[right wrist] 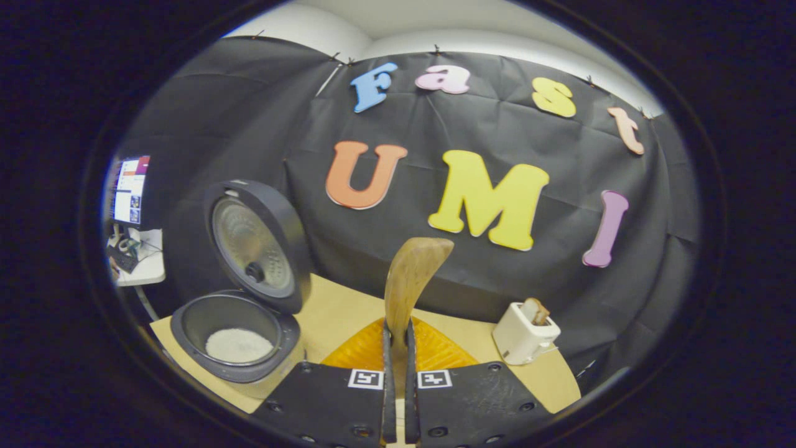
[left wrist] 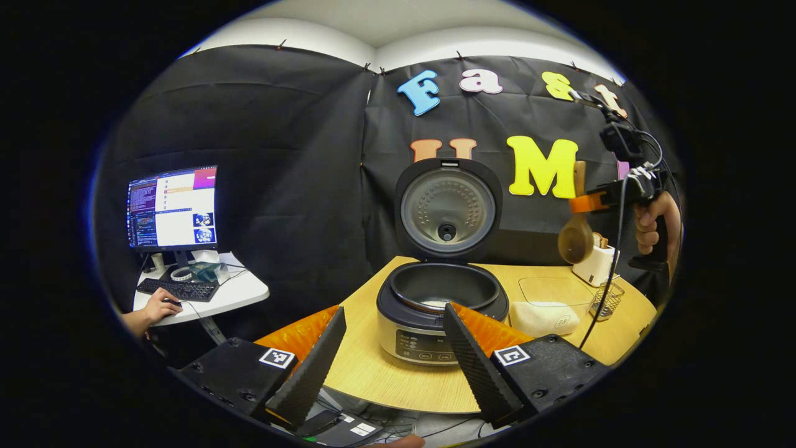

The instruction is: Close the left gripper, press the button to open the rice cooker; take a wooden spoon from the chopstick holder with the right hand, scoop a spoonful of rice and pour it into the rice cooker, then put the wooden spoon back into the chopstick holder.

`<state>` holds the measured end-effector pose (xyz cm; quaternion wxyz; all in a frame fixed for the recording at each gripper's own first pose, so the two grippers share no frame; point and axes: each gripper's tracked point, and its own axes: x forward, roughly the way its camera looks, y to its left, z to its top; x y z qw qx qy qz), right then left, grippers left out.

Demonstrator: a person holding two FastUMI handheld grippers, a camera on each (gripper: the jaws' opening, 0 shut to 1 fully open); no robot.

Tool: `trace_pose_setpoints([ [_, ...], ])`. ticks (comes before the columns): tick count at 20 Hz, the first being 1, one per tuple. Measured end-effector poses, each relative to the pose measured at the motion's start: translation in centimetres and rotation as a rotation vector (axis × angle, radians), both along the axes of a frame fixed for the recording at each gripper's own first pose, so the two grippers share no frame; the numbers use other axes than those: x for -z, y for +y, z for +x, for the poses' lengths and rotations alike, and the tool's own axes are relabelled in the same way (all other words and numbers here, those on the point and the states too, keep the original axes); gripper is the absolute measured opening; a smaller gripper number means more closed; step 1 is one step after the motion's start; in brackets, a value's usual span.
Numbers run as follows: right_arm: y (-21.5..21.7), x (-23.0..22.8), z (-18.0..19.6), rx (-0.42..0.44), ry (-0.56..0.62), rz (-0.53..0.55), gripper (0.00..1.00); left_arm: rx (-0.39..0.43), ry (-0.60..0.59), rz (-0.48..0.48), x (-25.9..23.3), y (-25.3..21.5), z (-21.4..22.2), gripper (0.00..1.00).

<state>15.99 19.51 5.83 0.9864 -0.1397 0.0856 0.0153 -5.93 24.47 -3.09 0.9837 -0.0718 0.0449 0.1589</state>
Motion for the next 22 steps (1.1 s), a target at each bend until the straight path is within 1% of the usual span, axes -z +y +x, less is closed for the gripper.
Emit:
trace_pose_setpoints([
  [3, -7.0, 0.9, 0.4, 0.117, -0.011, 0.037, 0.05, 0.001, -0.004, 0.008, -0.3, -0.6, 0.2, 1.00],
  [6, -13.7, 2.9, 1.1, 0.227, 0.005, 0.070, 0.05, 0.014, -0.004, 0.030, -0.7, -1.6, 0.7, 1.00],
  [10, -19.4, 5.3, 2.4, 0.299, 0.004, 0.105, 0.05, 0.024, 0.016, 0.056, -0.4, -2.5, 1.2, 1.00],
  [15, -21.7, 8.0, 3.2, 0.308, 0.033, 0.198, 0.05, 0.038, 0.021, 0.073, -0.5, -3.3, 1.5, 1.00],
  [19, -22.2, 9.4, 3.0, 0.307, 0.043, 0.252, 0.06, 0.044, 0.020, 0.070, -0.5, -3.4, 1.5, 1.00],
  [20, -22.2, 9.5, 2.9, 0.294, 0.047, 0.259, 0.08, 0.044, 0.021, 0.070, -0.5, -3.4, 1.5, 0.96],
  [21, -22.2, 9.1, 3.1, 0.291, 0.028, 0.262, 0.08, 0.043, 0.021, 0.069, -0.5, -3.4, 1.4, 1.00],
  [22, -22.6, 8.9, 3.2, 0.297, 0.017, 0.265, 0.20, 0.040, 0.019, 0.068, -0.5, -3.4, 1.4, 1.00],
])
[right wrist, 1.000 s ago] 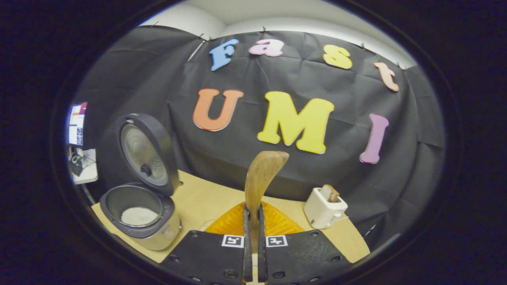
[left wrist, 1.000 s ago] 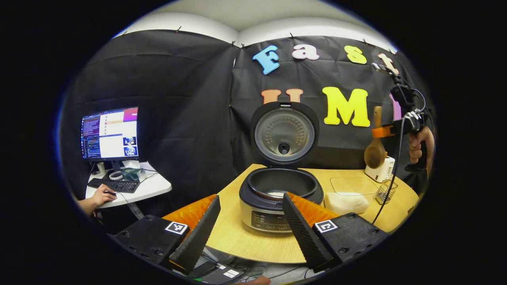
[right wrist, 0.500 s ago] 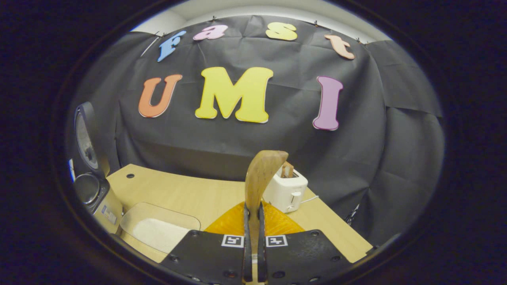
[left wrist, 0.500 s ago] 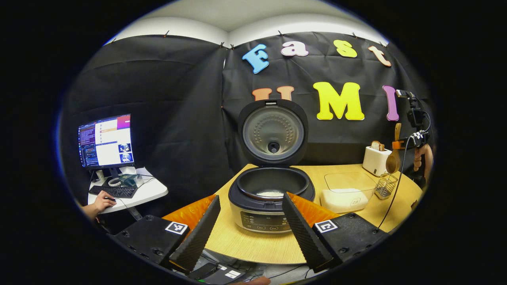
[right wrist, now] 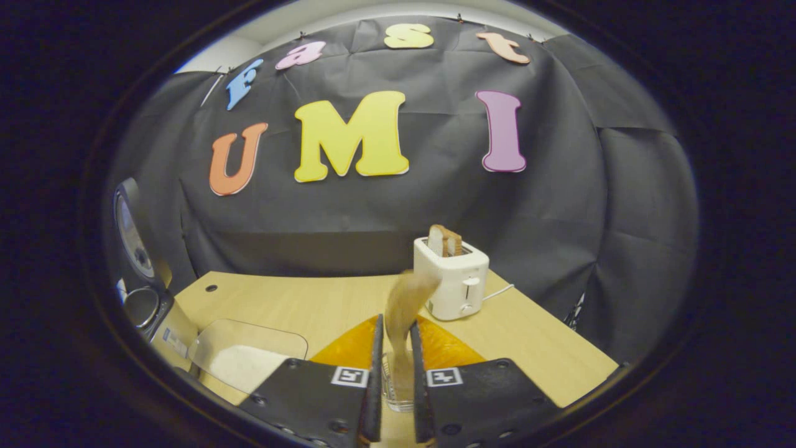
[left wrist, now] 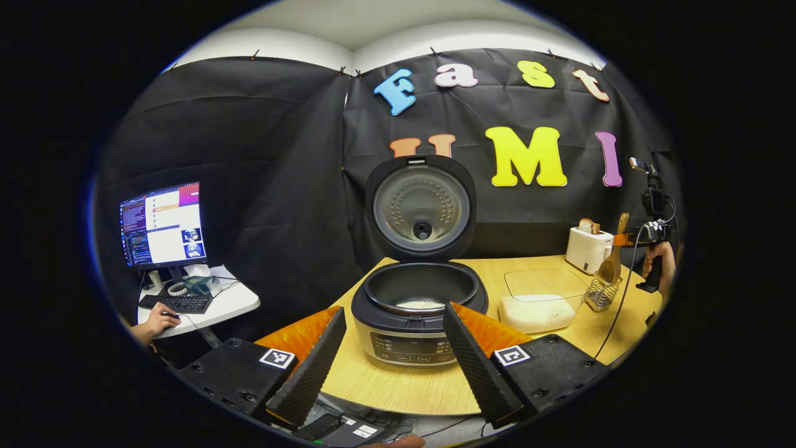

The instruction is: Close the left gripper, press the button to open the rice cooker; take a wooden spoon from the chopstick holder with the right hand, scoop a spoonful of rice and pour it into the rice cooker, then put the wooden spoon back into the chopstick holder.

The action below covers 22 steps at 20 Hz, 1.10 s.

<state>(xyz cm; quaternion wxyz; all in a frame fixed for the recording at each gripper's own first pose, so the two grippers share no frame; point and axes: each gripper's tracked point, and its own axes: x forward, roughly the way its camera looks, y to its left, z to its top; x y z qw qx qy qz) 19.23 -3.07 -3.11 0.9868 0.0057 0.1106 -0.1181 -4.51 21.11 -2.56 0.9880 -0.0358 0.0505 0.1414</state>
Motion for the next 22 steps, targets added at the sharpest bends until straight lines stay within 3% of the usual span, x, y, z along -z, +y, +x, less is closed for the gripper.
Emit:
trace_pose_setpoints([
  [1, -0.7, -0.5, -0.3, 0.026, -0.023, -0.001, 0.31, -0.003, -0.001, -0.004, 0.0, 0.0, 0.0, 1.00],
  [2, -0.9, -0.9, -0.2, 0.033, -0.041, 0.007, 0.55, -0.004, -0.004, -0.008, -0.1, -0.1, 0.0, 1.00],
  [3, -0.7, -1.0, -0.6, 0.029, -0.044, 0.018, 0.50, -0.006, -0.009, -0.009, -0.3, -0.1, 0.0, 1.00],
  [5, -0.5, -1.1, -1.1, 0.016, -0.042, 0.036, 0.55, -0.011, -0.015, -0.010, -0.5, -0.1, 0.0, 1.00],
  [7, -0.8, -1.4, -1.5, 0.014, -0.047, 0.032, 0.68, -0.011, -0.016, -0.010, -0.5, -0.1, 0.0, 1.00],
  [8, -1.1, -1.4, -1.8, 0.017, -0.045, 0.022, 0.83, -0.010, -0.014, -0.009, -0.5, -0.2, -0.1, 1.00],
  [10, -2.0, -1.6, -2.4, 0.039, -0.045, 0.003, 0.97, -0.006, -0.016, -0.003, -0.6, -0.2, -0.1, 1.00],
  [13, -2.1, -1.8, -3.8, 0.018, -0.042, 0.020, 0.97, -0.006, -0.021, 0.004, -0.8, -0.3, -0.2, 1.00],
  [14, -1.9, -2.0, -4.3, 0.004, -0.044, 0.034, 0.97, -0.016, -0.025, 0.007, -0.9, -0.3, -0.2, 0.95],
  [15, -1.9, -2.2, -5.0, -0.005, -0.048, 0.045, 0.93, -0.025, -0.027, 0.010, -1.0, -0.3, -0.3, 1.00],
  [16, -2.0, -2.5, -5.7, -0.014, -0.053, 0.051, 0.96, -0.033, -0.029, 0.015, -1.3, -0.3, -0.4, 1.00],
  [22, -1.6, -3.6, -9.8, -0.075, -0.106, 0.030, 0.96, -0.034, -0.069, 0.014, -4.1, -0.6, 0.5, 1.00],
])
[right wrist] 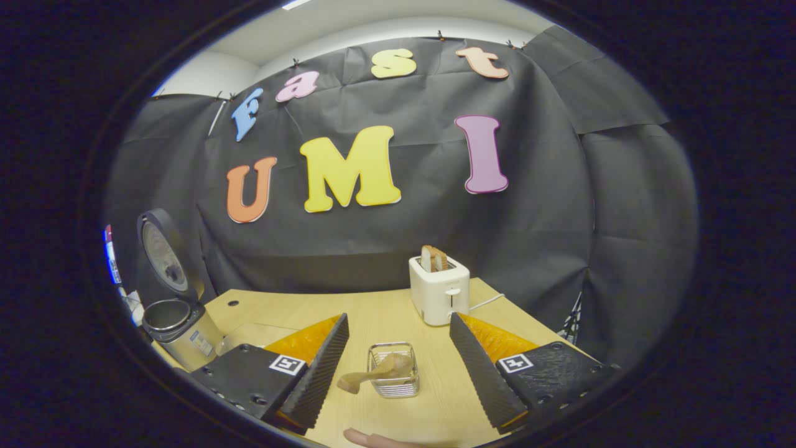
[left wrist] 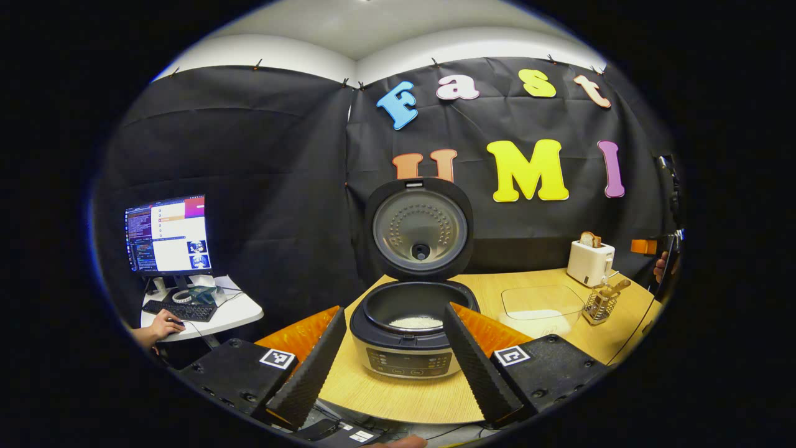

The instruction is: Close the left gripper, press the button to open the rice cooker; take a wooden spoon from the chopstick holder with the right hand, scoop a spoonful of rice and pour it into the rice cooker, then put the wooden spoon back into the chopstick holder.

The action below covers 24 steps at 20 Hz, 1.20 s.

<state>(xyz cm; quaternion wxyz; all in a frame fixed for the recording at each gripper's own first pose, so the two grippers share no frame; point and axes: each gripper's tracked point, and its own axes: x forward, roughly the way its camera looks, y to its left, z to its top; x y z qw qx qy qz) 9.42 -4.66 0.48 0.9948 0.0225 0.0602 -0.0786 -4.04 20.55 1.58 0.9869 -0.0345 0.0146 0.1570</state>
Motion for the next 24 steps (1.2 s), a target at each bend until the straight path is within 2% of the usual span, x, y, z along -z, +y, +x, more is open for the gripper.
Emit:
trace_pose_setpoints([
  [4, 0.7, 0.6, -2.5, -0.059, -0.014, -0.008, 0.93, 0.021, -0.039, -0.033, -3.7, 0.5, 1.8, 1.00],
  [7, 1.2, 1.9, -4.1, -0.113, -0.008, -0.020, 0.93, -0.002, -0.028, 0.037, -6.3, 2.0, 3.0, 1.00],
  [8, 1.7, 2.6, -4.6, -0.147, 0.005, -0.021, 0.96, 0.005, -0.028, 0.057, -7.3, 2.0, 3.5, 1.00],
  [10, 3.1, 4.2, -6.2, -0.224, 0.042, -0.006, 0.96, 0.041, -0.041, 0.071, -9.3, 1.3, 4.7, 0.99],
  [11, 3.5, 4.4, -6.7, -0.248, 0.042, -0.011, 0.92, 0.065, -0.040, 0.062, -10.1, 0.9, 5.3, 0.96],
  [12, 3.4, 4.5, -7.1, -0.258, 0.031, -0.023, 0.92, 0.082, -0.045, 0.054, -11.0, 0.5, 6.0, 1.00],
  [13, 3.3, 4.5, -7.3, -0.256, 0.021, -0.040, 0.92, 0.089, -0.061, 0.058, -12.3, 0.5, 6.8, 0.99],
  [14, 3.2, 4.8, -7.6, -0.252, 0.011, -0.054, 0.96, 0.088, -0.082, 0.065, -13.6, 0.9, 7.7, 0.99],
  [15, 3.2, 5.0, -7.6, -0.249, 0.001, -0.059, 0.96, 0.083, -0.102, 0.071, -15.1, 1.2, 8.6, 0.99],
  [16, 3.4, 5.2, -7.5, -0.250, -0.003, -0.059, 0.92, 0.087, -0.127, 0.073, -16.4, 1.6, 9.8, 1.00],
  [18, 3.6, 6.1, -7.4, -0.259, 0.012, -0.052, 0.92, 0.075, -0.200, 0.095, -19.0, 2.5, 12.1, 0.99],
  [19, 3.7, 6.3, -7.2, -0.264, 0.015, -0.040, 0.96, 0.057, -0.242, 0.112, -20.6, 3.4, 13.3, 0.95],
  [20, 3.5, 6.8, -6.8, -0.266, 0.029, -0.030, 0.96, 0.059, -0.279, 0.129, -21.8, 3.8, 14.7, 0.94],
  [21, 3.2, 7.3, -6.5, -0.262, 0.042, -0.016, 0.92, 0.072, -0.306, 0.142, -22.6, 3.7, 16.2, 0.95],
  [22, 2.8, 7.8, -6.0, -0.254, 0.057, -0.002, 0.92, 0.072, -0.322, 0.145, -22.8, 4.1, 17.6, 0.99],
  [23, 2.3, 8.3, -5.7, -0.243, 0.074, 0.014, 0.96, 0.058, -0.325, 0.145, -22.8, 4.8, 19.1, 0.94],
  [24, 1.9, 8.8, -5.3, -0.234, 0.090, 0.030, 0.96, 0.046, -0.307, 0.134, -22.5, 5.4, 20.6, 0.99],
])
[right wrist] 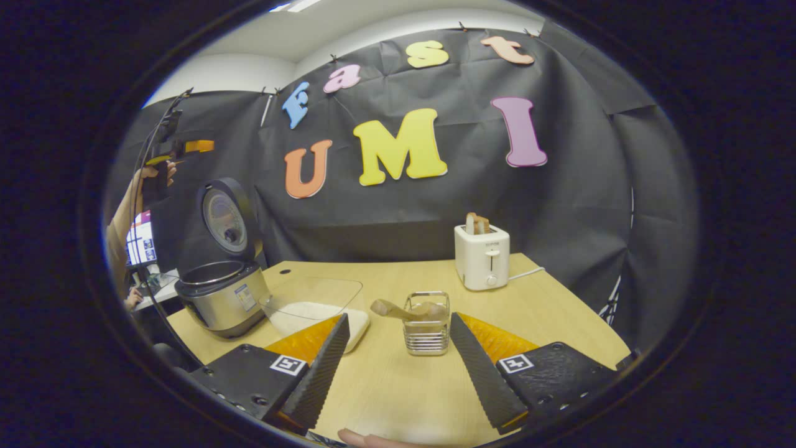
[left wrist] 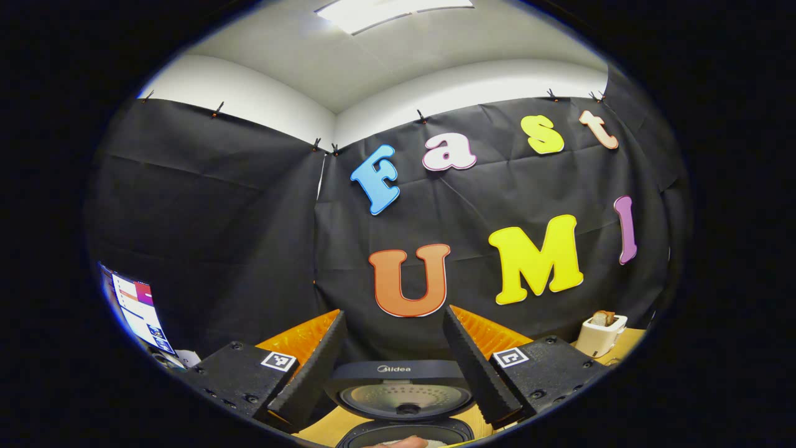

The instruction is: Close the left gripper, press the button to open the rice cooker; take a wooden spoon from the chopstick holder with the right hand, scoop a spoonful of rice and pour it into the rice cooker, then put the wooden spoon back into the chopstick holder.

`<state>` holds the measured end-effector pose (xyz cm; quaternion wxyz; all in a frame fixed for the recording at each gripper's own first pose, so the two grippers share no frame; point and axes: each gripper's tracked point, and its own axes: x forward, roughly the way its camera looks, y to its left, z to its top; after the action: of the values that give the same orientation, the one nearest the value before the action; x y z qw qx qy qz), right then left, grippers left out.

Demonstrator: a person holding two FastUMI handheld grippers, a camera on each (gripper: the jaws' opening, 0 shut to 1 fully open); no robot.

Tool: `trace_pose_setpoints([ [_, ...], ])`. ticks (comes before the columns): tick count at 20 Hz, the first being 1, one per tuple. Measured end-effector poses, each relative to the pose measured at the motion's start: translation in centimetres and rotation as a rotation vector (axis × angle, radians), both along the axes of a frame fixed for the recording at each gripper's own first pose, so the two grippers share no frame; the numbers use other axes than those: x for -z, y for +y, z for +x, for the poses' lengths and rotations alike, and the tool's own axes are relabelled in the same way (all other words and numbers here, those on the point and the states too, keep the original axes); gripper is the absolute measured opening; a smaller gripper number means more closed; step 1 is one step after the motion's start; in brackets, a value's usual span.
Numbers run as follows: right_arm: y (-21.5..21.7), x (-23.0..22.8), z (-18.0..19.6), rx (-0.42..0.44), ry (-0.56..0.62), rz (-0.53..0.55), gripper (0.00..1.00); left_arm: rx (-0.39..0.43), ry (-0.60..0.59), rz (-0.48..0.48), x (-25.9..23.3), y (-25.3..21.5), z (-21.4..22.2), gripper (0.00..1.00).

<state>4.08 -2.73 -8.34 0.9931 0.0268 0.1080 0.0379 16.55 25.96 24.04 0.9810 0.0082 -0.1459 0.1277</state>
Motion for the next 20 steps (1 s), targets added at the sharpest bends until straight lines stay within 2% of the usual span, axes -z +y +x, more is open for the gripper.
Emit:
trace_pose_setpoints([
  [2, -0.5, 0.7, 0.5, 0.011, 0.030, 0.028, 0.96, -0.025, 0.057, -0.012, 1.4, 1.1, 2.9, 0.99],
  [3, -0.6, 0.7, 0.6, 0.012, 0.033, 0.040, 0.96, -0.049, 0.083, -0.008, 2.0, 2.0, 3.9, 0.95],
  [5, -0.9, 0.4, 0.6, 0.013, 0.024, 0.050, 0.96, -0.098, 0.122, -0.015, 3.2, 4.0, 5.0, 0.99],
  [7, -1.0, 0.3, 0.5, 0.015, 0.017, 0.051, 0.96, -0.063, 0.152, -0.036, 4.4, 3.7, 6.1, 0.99],
  [8, -0.9, 0.3, 0.5, 0.015, 0.015, 0.050, 0.96, -0.051, 0.190, -0.042, 5.4, 3.8, 6.7, 0.95],
  [9, -0.8, 0.3, 0.4, 0.014, 0.013, 0.048, 0.96, -0.050, 0.257, -0.045, 7.0, 4.1, 7.0, 0.99],
  [10, -0.7, 0.3, 0.3, 0.012, 0.014, 0.049, 0.96, -0.029, 0.219, -0.082, 6.1, 4.0, 6.8, 0.99],
  [11, -0.3, 0.2, 0.1, -0.005, 0.016, 0.051, 0.96, 0.001, 0.253, -0.125, 6.7, 3.4, 6.8, 0.98],
  [15, 0.7, -1.8, -1.8, -0.049, -0.014, 0.097, 0.96, 0.059, 0.239, -0.224, 7.6, 3.0, 5.7, 0.95],
  [16, 0.7, -2.3, -2.3, -0.050, -0.028, 0.093, 0.92, 0.065, 0.237, -0.245, 7.8, 2.9, 5.3, 0.94],
  [20, -0.1, -5.7, -4.5, -0.017, -0.131, 0.053, 0.96, 0.024, 0.222, -0.191, 8.4, 2.7, 3.1, 0.93],
])
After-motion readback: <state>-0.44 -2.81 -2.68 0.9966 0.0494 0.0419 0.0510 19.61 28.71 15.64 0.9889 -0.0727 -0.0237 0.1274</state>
